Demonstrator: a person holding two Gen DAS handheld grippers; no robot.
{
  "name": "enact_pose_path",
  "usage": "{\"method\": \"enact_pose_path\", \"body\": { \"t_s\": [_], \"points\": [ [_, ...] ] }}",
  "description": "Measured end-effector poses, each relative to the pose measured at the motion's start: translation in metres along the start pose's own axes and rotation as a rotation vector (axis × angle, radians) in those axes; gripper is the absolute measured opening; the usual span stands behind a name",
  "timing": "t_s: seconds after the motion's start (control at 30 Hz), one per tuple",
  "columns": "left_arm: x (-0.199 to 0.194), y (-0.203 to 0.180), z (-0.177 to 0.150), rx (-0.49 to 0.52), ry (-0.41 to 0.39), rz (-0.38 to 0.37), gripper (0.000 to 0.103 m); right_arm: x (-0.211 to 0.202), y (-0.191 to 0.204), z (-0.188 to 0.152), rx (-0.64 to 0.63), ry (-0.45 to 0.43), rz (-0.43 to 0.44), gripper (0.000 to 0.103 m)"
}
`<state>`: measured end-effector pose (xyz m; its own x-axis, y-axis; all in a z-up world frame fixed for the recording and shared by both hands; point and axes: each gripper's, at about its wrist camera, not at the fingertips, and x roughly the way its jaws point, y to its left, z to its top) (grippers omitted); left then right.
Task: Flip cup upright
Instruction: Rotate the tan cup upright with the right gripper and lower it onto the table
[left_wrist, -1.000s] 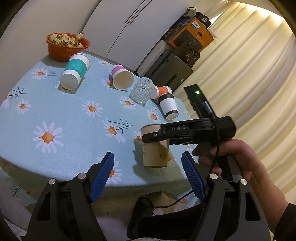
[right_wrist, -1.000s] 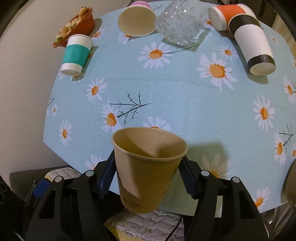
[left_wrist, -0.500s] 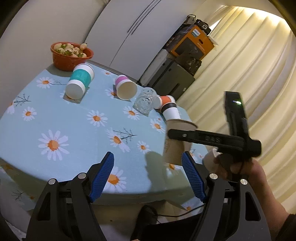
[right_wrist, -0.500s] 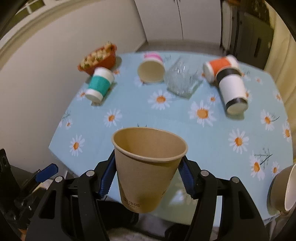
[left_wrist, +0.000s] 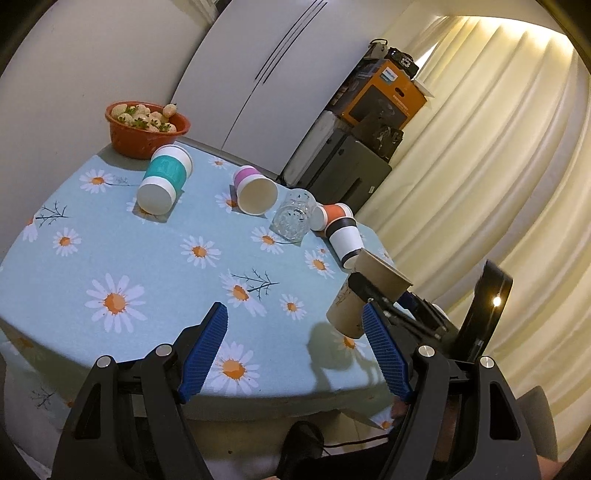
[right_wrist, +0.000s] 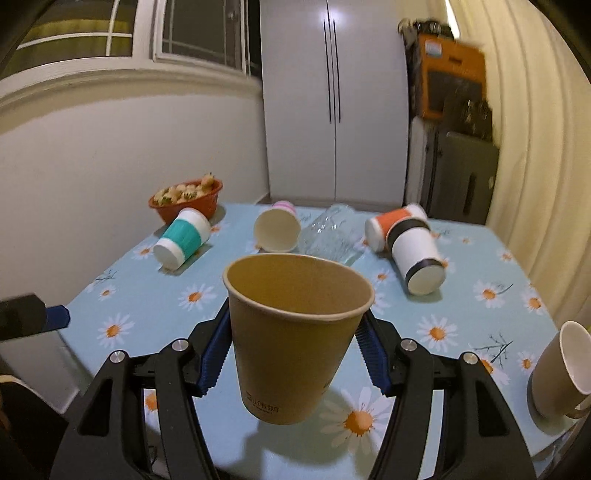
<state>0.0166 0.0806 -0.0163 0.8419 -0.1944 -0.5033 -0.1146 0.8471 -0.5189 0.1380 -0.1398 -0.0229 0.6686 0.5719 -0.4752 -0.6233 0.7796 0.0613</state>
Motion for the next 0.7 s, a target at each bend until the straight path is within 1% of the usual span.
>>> {"method": "enact_pose_path", "body": {
  "t_s": [0.07, 0.17, 0.3, 0.53, 0.7],
  "points": [
    [0.0, -0.001, -0.001, 0.003, 0.0, -0.001, 0.074, -0.002, 0.002, -0.006, -0.007, -0.043, -0.027, 0.063],
    [-0.001, -0.001, -0.001, 0.003, 0.001, -0.001, 0.074, -0.004, 0.008, -0.014, -0.04, -0.096, -0.041, 0.063],
    [-0.002, -0.002, -0.001, 0.008, -0.004, 0.002, 0.074, -0.004, 0.008, -0.022, -0.049, -0.133, -0.058, 0.063],
    [-0.004, -0.004, -0.003, 0.019, -0.019, 0.004, 0.074, -0.001, 0.011, -0.031, -0.073, -0.159, -0.068, 0.063],
    [-0.006, -0.007, -0.004, 0.03, -0.028, 0.012, 0.074, 0.007, 0.014, -0.038, -0.088, -0.146, -0.083, 0.063]
  ]
}}
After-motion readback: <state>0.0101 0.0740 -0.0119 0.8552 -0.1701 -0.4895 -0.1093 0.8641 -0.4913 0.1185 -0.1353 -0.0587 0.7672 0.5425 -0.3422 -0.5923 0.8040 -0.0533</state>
